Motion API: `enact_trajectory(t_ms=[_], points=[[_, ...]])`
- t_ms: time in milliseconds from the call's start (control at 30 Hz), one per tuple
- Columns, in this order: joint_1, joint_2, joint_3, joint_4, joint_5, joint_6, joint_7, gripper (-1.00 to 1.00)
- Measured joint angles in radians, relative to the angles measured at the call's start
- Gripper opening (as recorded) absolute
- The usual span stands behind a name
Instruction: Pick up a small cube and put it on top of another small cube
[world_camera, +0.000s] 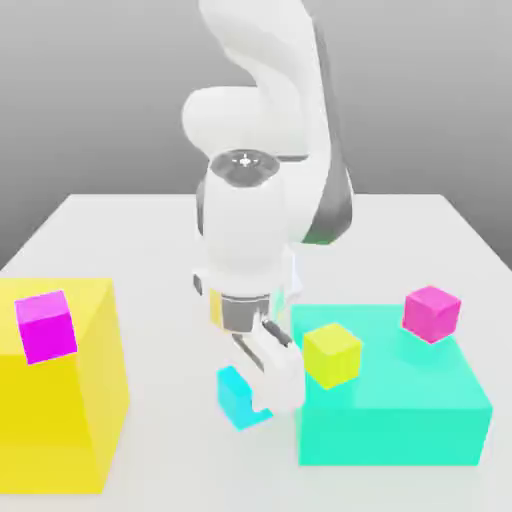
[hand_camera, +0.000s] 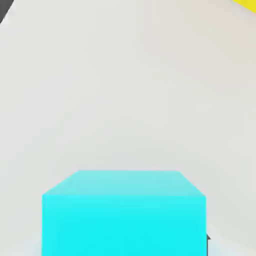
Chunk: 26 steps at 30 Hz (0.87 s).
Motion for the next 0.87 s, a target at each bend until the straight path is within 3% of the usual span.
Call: enact_trajectory(t_ms=[333,533,600,733,767,867], points=[[0.303,-0.275,0.151,0.025,0.165,-0.243,-0.229,-1.0],[0.566,-0.476,0.227,-0.007,0.327,-0.45,-0.327,-1.0],[0.553,-0.462,0.231,-0.032,0.339,-0.444,-0.298,-1.0],[0.535,-0.356,0.262,-0.081,0.334,-0.301,-0.275,-1.0],[0.532,-0.335,0.269,-0.09,0.332,-0.271,-0.271,1.0],[0.532,-0.335,0.269,-0.09,0.332,-0.271,-0.272,1.0]])
